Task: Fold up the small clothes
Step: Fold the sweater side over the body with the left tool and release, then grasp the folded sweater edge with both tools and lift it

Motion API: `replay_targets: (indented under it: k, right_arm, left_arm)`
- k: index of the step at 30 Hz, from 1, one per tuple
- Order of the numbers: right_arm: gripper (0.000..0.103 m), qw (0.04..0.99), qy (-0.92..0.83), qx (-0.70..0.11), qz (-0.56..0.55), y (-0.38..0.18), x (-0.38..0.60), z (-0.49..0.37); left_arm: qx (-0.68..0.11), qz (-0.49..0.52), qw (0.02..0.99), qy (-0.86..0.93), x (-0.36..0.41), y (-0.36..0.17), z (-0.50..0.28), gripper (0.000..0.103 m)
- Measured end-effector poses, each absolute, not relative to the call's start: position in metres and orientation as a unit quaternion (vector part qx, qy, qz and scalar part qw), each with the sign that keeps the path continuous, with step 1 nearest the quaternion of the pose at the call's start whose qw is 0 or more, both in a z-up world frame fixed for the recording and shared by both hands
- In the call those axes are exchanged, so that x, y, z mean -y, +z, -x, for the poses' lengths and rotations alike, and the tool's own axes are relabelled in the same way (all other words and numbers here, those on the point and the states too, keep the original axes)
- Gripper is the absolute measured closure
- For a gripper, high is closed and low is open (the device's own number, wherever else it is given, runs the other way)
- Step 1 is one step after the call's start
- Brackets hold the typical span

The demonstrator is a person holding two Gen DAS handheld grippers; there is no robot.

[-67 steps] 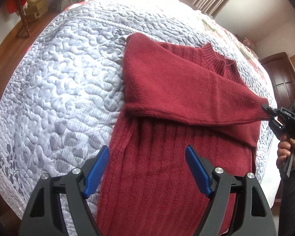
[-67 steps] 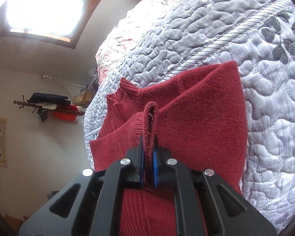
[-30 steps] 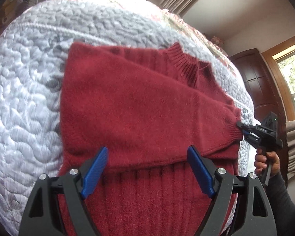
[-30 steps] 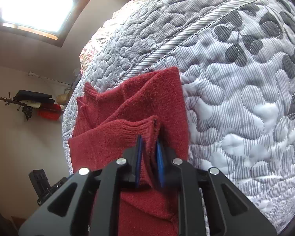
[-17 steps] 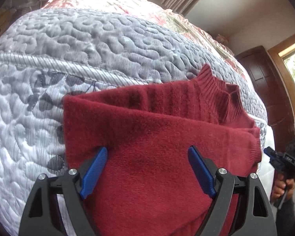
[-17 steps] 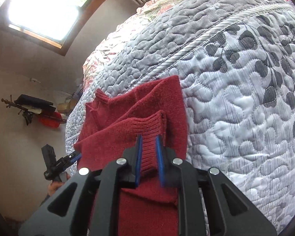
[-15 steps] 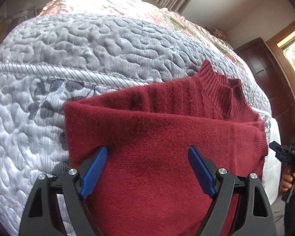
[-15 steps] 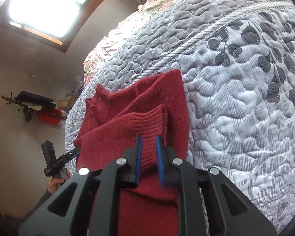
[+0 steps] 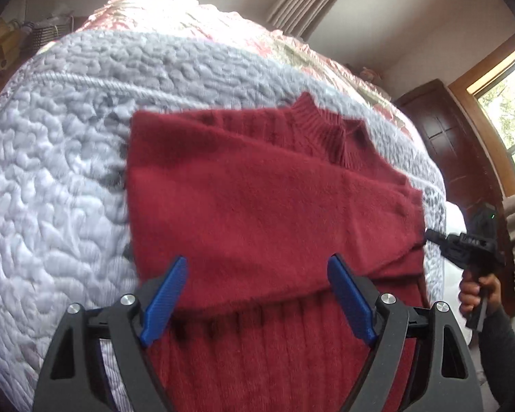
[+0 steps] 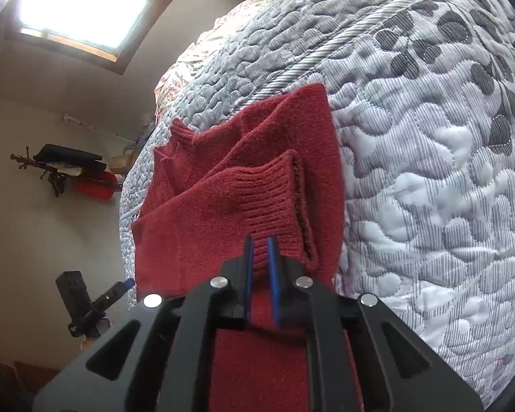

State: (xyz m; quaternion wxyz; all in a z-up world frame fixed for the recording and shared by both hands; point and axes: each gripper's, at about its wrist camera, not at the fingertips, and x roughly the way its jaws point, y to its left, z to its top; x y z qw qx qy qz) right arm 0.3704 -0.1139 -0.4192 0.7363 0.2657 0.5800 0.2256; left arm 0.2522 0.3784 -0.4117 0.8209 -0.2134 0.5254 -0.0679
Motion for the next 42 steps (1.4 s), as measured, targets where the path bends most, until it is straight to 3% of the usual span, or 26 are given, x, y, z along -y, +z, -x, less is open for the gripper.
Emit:
replay_targets:
  k: [5, 7, 8, 10, 11, 15, 17, 19, 24, 29, 42]
  right_arm:
    - [0.091, 0.748, 0.218, -0.572, -0.256, -0.428, 0.11, -0.386]
    - [0.094, 0.745, 0.205, -0.579, -0.261, -0.441, 0.114, -0.393]
    - [0.101, 0.741, 0.199, -0.584, -0.265, -0.449, 0.118, -0.394]
    - [0.099, 0.734, 0.194, -0.586, -0.283, -0.448, 0.124, -0.391]
    - [0.088, 0.735, 0.194, -0.581, -0.29, -0.438, 0.127, -0.385]
    - [0.068, 0.732, 0.205, -0.577, -0.298, -0.399, 0.147, -0.339]
    - [0.045, 0.717, 0.198, -0.598, -0.3, -0.394, 0.163, -0.303]
    - [0.038, 0.69, 0.19, -0.628, -0.305, -0.398, 0.181, -0.26]
    - [0.035, 0.619, 0.171, -0.705, -0.301, -0.424, 0.208, -0.143]
    - [0.035, 0.583, 0.163, -0.732, -0.315, -0.447, 0.223, -0.064]
    - [0.037, 0.569, 0.178, -0.739, -0.314, -0.496, 0.208, -0.02]
  left_arm:
    - [-0.555, 0.185, 0.808, -0.063, -0.373, -0.441, -0.25, 0.02]
    - [-0.56, 0.171, 0.808, -0.065, -0.372, -0.446, -0.252, 0.02]
    - [-0.561, 0.171, 0.807, -0.068, -0.373, -0.449, -0.253, 0.02]
    - [-0.563, 0.18, 0.803, -0.074, -0.376, -0.449, -0.254, 0.02]
    - [-0.564, 0.183, 0.802, -0.076, -0.377, -0.442, -0.253, 0.02]
    - [-0.551, 0.201, 0.807, -0.069, -0.389, -0.405, -0.225, 0.012]
    - [-0.563, 0.24, 0.789, -0.058, -0.402, -0.401, -0.194, 0.011]
    - [-0.587, 0.286, 0.757, -0.042, -0.413, -0.408, -0.154, 0.011]
    - [-0.639, 0.336, 0.692, -0.009, -0.418, -0.435, -0.045, 0.011]
    - [-0.67, 0.37, 0.643, -0.006, -0.409, -0.466, 0.023, 0.011]
    - [-0.671, 0.426, 0.606, -0.027, -0.409, -0.488, 0.036, 0.009]
